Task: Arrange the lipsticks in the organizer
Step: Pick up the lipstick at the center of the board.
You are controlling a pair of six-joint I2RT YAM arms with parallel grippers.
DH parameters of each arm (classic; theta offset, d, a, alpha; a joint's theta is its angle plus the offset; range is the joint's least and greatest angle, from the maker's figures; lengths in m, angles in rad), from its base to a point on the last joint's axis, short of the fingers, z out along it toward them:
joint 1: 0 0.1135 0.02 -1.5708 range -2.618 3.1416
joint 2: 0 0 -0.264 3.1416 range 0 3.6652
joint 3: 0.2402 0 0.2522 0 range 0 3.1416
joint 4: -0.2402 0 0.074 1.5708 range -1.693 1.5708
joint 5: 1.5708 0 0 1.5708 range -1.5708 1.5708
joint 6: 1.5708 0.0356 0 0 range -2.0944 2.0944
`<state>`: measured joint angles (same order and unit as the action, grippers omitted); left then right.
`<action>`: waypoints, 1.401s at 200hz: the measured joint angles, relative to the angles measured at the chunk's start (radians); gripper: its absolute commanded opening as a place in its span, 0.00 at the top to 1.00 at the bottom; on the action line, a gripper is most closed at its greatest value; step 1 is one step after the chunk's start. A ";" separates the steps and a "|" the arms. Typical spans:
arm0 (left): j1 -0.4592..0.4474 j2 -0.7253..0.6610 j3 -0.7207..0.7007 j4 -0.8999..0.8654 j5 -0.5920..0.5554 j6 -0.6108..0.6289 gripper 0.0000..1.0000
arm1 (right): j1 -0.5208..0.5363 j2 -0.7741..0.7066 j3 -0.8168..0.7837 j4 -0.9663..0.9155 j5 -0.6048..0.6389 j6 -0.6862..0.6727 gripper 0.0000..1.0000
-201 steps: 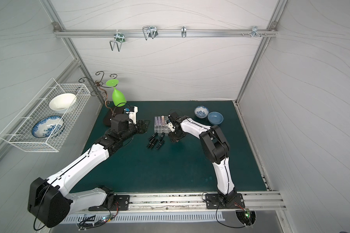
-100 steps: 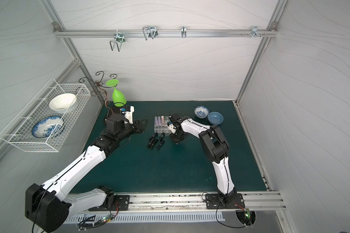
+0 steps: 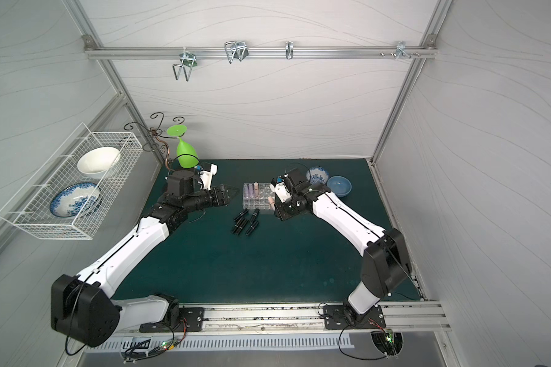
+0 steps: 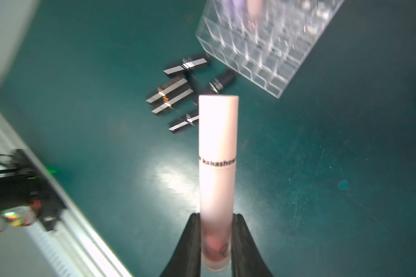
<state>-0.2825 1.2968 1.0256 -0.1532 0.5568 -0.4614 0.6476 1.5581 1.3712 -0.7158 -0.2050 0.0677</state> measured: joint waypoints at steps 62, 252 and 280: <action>0.002 0.099 0.003 0.172 0.340 -0.172 0.28 | 0.020 -0.066 0.001 0.002 -0.197 0.037 0.90; -0.103 0.193 0.094 0.093 0.399 -0.123 0.88 | 0.043 -0.099 0.002 0.031 -0.246 0.069 0.13; -0.111 0.193 0.138 0.005 0.266 -0.045 0.89 | 0.017 -0.150 -0.019 0.063 -0.219 0.083 0.01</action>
<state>-0.3931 1.4899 1.1633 -0.1478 0.8227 -0.5068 0.6643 1.4082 1.3521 -0.6525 -0.4236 0.1509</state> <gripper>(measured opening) 0.232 0.980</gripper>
